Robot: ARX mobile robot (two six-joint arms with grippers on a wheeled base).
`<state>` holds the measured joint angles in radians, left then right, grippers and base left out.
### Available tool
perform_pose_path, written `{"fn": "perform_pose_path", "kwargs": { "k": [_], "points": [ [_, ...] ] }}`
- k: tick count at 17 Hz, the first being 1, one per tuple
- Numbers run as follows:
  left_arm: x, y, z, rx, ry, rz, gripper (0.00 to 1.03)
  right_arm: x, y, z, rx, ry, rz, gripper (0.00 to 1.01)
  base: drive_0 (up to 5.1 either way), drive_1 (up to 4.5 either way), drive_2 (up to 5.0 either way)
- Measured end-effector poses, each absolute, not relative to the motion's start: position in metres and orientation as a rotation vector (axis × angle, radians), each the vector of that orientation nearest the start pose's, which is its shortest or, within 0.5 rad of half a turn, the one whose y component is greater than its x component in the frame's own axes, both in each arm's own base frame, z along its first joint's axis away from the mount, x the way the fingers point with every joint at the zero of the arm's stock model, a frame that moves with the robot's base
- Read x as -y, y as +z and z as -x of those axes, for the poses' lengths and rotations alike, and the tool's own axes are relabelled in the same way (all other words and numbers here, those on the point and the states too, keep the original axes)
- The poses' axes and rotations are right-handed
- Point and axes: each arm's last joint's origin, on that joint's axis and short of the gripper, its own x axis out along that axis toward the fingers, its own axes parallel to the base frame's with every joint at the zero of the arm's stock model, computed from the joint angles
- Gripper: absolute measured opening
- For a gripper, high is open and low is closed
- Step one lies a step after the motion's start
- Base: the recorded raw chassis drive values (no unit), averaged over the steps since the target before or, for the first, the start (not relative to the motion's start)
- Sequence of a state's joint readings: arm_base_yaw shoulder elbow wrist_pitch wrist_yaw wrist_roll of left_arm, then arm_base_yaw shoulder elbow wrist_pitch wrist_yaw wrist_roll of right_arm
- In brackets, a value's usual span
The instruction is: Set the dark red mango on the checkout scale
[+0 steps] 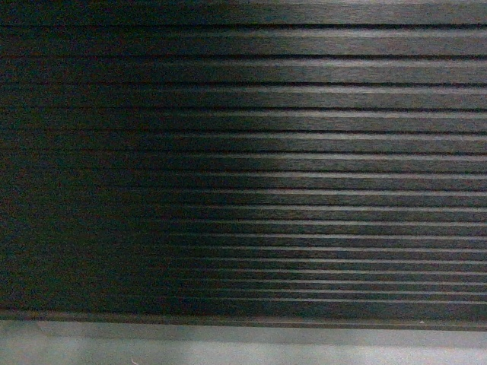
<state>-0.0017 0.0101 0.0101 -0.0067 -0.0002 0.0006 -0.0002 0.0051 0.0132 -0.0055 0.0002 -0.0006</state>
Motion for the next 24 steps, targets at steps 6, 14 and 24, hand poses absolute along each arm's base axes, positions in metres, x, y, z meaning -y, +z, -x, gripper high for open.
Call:
{"fn": "perform_pose_path", "kwargs": {
  "k": [6,14,24],
  "points": [
    [0.0002,0.1656,-0.0977,-0.006,-0.002,-0.001,0.98,0.0,0.1671,-0.0972,0.003,0.0,0.001,0.98,0.0,0.0,0.0],
    [0.0002,0.1656,-0.0977,-0.006,-0.002,-0.001,0.98,0.0,0.1671,-0.0972,0.003,0.0,0.001,0.98,0.0,0.0,0.0],
    [0.0002,0.1656,-0.0977,-0.006,-0.002,-0.001,0.98,0.0,0.1671,-0.0972,0.003,0.0,0.001,0.98,0.0,0.0,0.0]
  ]
}}
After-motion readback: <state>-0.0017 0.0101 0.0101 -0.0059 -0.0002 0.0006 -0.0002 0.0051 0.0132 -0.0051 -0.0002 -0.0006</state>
